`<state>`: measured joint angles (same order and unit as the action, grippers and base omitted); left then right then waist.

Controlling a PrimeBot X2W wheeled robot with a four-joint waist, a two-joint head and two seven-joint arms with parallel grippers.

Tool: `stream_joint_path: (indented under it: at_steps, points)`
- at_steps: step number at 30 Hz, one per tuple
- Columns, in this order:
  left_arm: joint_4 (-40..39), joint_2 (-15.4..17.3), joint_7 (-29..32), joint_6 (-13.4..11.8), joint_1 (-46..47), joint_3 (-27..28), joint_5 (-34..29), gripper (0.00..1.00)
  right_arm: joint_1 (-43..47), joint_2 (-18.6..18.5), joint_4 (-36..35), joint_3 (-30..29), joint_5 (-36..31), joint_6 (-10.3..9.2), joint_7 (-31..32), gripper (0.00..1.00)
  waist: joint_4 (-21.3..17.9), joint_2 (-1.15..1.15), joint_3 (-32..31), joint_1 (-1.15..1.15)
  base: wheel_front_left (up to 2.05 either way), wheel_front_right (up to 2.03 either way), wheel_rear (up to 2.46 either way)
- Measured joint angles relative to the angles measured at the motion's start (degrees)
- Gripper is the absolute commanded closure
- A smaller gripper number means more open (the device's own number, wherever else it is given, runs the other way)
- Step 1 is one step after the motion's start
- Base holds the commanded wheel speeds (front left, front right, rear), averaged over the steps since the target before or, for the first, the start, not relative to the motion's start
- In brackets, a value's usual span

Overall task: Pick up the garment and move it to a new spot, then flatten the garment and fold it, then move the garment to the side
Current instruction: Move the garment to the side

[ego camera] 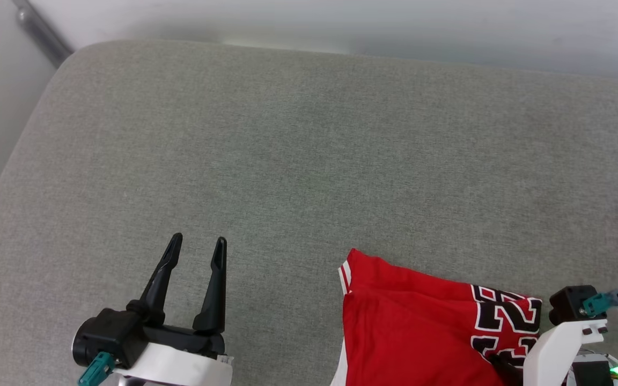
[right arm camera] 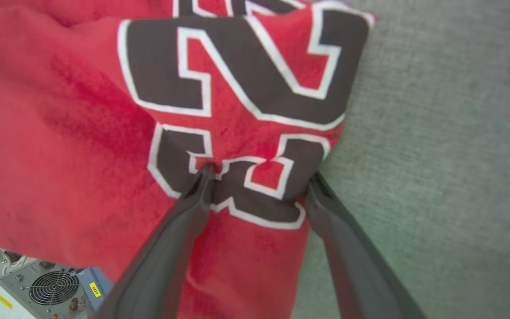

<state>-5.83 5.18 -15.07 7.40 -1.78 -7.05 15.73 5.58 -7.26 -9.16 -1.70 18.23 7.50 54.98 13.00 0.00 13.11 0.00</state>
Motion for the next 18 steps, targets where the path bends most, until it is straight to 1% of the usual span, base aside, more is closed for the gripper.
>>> stream_joint_path:
  at_steps: [2,3,4,5,6,10,13,15,18]
  points:
    - [0.2,0.0,0.0,0.0,0.1,-0.2,-0.1,0.00,-0.5,-0.6,1.5,0.7,-0.1,-0.01,-0.6,0.00,0.5,0.00,0.2,0.00,0.00,0.00,0.00]
    - [0.3,-0.1,0.0,0.0,0.1,-0.3,-0.1,0.00,-0.8,-1.0,2.1,1.2,-0.1,-0.01,-0.6,0.06,0.6,0.00,0.1,0.00,0.00,0.00,0.00]
    - [0.4,-0.1,0.0,0.0,0.1,-0.4,-0.1,0.00,-0.9,-1.5,2.6,1.8,-0.1,-0.01,-1.1,0.57,0.7,0.00,0.0,0.00,0.00,0.00,0.00]
    - [0.5,-0.1,0.0,0.0,0.1,-0.4,-0.2,0.00,-1.0,-1.7,3.2,2.0,-0.1,-0.01,-1.6,0.81,0.8,0.00,-0.1,0.00,0.00,0.00,0.00]
    - [0.6,-0.1,0.0,0.0,0.1,-0.4,-0.4,0.00,-1.1,-2.2,3.6,2.6,-0.1,-0.02,-1.9,1.00,0.8,0.00,-0.3,0.00,0.00,0.00,0.00]
    - [0.8,-0.3,0.0,0.0,-0.3,-0.1,-0.3,0.00,-2.1,-3.9,4.8,5.0,-0.4,0.01,-4.3,1.00,0.1,0.00,-1.2,0.00,0.00,0.00,0.00]
    - [0.8,-0.4,0.0,0.0,-1.0,0.1,0.2,0.00,-3.4,-7.0,4.2,8.4,-2.6,0.07,-6.0,1.00,-1.4,0.00,-2.0,0.00,0.00,0.00,0.00]
    - [0.8,-0.4,0.0,0.0,-1.8,0.3,0.2,0.00,-5.3,-10.5,3.1,10.6,-4.4,0.05,-6.7,1.00,-2.9,0.00,-2.5,0.00,0.00,0.00,0.00]
    - [0.5,-0.5,0.0,0.0,-2.0,0.1,0.5,0.00,-9.4,-17.6,1.1,14.7,-8.4,0.02,-7.1,1.00,-5.8,0.00,-3.1,0.00,0.00,0.00,0.00]
